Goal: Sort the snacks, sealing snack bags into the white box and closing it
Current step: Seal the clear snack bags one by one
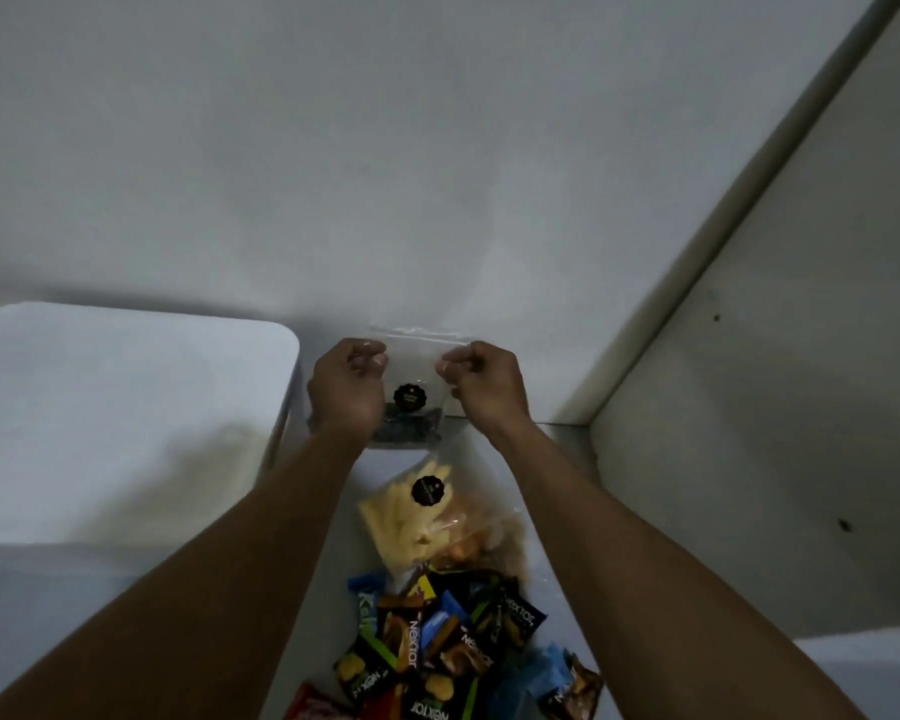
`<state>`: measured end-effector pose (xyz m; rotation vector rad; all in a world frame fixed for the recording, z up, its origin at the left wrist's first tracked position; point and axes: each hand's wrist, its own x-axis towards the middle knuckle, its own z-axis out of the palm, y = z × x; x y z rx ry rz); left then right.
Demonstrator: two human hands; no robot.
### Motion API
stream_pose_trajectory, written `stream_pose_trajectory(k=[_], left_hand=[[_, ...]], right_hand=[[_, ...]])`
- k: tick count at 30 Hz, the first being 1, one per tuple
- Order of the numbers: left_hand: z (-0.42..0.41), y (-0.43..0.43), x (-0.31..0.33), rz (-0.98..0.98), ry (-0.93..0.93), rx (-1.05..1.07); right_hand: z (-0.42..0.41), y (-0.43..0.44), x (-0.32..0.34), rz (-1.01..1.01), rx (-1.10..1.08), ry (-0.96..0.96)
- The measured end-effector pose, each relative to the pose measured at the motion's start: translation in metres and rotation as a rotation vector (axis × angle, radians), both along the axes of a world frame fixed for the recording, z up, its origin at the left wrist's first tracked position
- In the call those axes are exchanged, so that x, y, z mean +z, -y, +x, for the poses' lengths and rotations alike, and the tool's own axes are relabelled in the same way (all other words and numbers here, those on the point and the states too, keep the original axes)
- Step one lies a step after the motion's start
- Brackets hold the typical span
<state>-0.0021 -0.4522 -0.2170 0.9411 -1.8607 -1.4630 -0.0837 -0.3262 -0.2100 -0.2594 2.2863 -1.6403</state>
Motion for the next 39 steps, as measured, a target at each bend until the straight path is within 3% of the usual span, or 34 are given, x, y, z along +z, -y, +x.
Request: stream_pose_trajectory(k=[7, 13, 15, 21, 26, 30, 34, 39], left_hand=[[-0.024, 0.005, -0.037, 0.020, 0.125, 0.104], [-0.029, 0.008, -0.040, 0.030, 0.122, 0.189], [-0.029, 0.009, -0.041, 0.115, 0.070, 0.225], [-0.005, -0.007, -0.041, -0.024, 0.154, 0.206], [0.028, -0.035, -0.047, -0.181, 0.498, -0.232], [0.048, -0.043, -0.067, -0.185, 0.726, -0.468], [0.055, -0.047, -0.076, -0.216, 0.758, -0.544], [0.066, -0.046, -0.073, -0.289, 0.719, -0.504]], right_hand=[[-0.015, 0.019, -0.040, 0.077, -0.049, 0.032], [-0.016, 0.022, -0.048, 0.127, -0.086, -0.007], [-0.015, 0.018, -0.046, 0.149, -0.091, -0.017], [-0.009, -0.007, -0.031, 0.279, -0.007, -0.036], [0.006, -0.035, -0.025, 0.634, 0.164, -0.067], [0.024, -0.055, -0.028, 0.891, 0.267, 0.009], [0.035, -0.065, -0.033, 0.871, 0.210, -0.006], [0.044, -0.070, -0.024, 0.637, 0.079, -0.018]])
